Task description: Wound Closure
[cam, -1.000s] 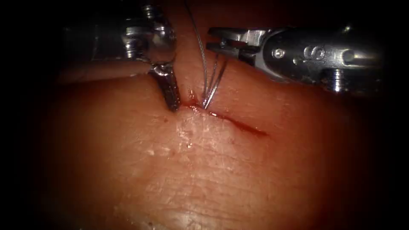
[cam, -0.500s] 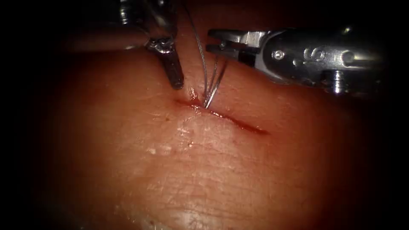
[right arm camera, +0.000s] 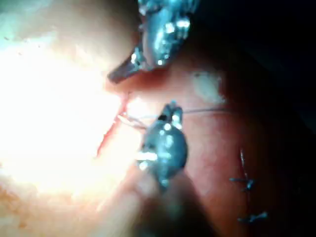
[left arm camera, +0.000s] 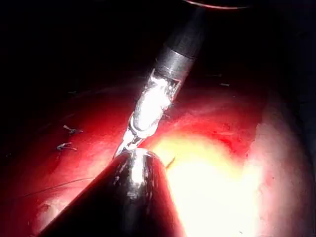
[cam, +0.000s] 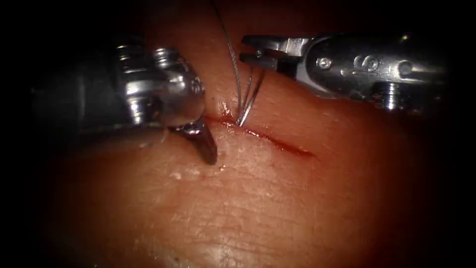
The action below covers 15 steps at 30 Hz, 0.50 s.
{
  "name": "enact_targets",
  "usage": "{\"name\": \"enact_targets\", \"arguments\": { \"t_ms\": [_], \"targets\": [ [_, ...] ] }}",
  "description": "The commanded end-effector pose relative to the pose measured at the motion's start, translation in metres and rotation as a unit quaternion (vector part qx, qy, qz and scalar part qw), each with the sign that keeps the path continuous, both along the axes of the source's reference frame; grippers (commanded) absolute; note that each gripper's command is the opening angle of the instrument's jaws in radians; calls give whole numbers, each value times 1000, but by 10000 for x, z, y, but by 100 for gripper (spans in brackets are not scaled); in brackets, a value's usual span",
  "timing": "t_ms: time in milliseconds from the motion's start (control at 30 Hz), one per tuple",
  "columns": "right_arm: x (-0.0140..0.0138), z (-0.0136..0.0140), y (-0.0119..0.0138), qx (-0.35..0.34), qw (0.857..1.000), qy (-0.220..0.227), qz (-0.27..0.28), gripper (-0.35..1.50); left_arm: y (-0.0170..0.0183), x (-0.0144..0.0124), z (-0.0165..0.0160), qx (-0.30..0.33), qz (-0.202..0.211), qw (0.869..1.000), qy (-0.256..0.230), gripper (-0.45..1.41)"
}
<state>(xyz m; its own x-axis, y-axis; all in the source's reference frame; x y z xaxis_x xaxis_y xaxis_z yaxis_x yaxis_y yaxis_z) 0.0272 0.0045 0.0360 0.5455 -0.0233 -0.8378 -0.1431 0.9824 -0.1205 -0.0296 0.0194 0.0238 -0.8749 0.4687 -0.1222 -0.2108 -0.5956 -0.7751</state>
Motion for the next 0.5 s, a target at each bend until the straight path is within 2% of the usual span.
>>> {"name": "enact_targets", "arguments": {
  "t_ms": [33,267,500],
  "targets": [
    [6,3,5,-2,1000,0,5,-35,-1,-7,6,-2,-1,1000,2,-6],
    [2,-1,11,0,1000,-1,23,-35,-31,-13,23,7,1,1000,0,-6],
    [1,-3,14,1,1000,-2,31,-35,-37,-16,38,13,-5,1000,-9,-6]
  ]
}}
